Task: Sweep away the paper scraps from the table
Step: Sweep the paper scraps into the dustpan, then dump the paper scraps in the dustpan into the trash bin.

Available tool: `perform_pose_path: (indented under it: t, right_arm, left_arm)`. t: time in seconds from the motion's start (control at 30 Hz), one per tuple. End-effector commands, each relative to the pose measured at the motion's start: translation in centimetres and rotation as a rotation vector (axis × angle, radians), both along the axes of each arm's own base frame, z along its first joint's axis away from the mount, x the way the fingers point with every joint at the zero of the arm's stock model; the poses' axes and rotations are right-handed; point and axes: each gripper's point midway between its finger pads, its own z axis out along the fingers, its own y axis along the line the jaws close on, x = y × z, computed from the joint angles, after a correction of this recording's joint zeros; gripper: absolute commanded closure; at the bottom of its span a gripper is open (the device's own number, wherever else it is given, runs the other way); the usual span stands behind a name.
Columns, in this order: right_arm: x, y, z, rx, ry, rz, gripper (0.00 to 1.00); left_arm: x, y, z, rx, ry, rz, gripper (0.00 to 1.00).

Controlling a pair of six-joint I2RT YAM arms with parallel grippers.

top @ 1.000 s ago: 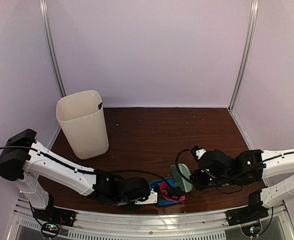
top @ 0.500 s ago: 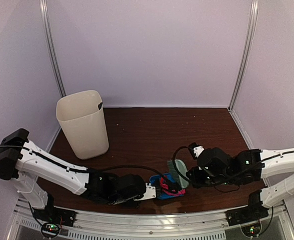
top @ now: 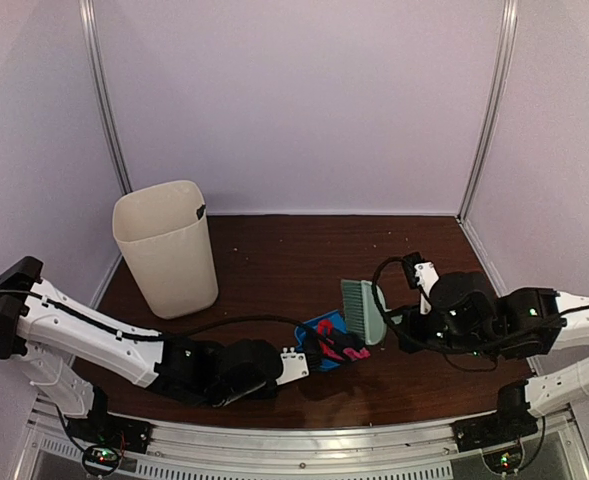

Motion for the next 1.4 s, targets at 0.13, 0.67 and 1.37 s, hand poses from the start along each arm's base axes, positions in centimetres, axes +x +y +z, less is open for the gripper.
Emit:
perform_pose_path:
  t: [0.13,0.67,1.37]
  right_arm:
    - [1.5,-0.3,6.3,0.145,-0.135,-0.063,1.0]
    - [2.9,-1.1,14.7,0.314,-0.329,-0.135,1.0]
    - [9.3,-10.8,12.2,0.277,-0.407,-0.512,1.0]
  left_arm:
    - [1.8,0.1,5.8,-0.205,-0.106,0.088,1.0]
    - [2.7,1.3,9.3,-0.291,-0.164,0.16,1.0]
    - [3.6,3.9,13.9,-0.347,-0.191,0.292,1.0]
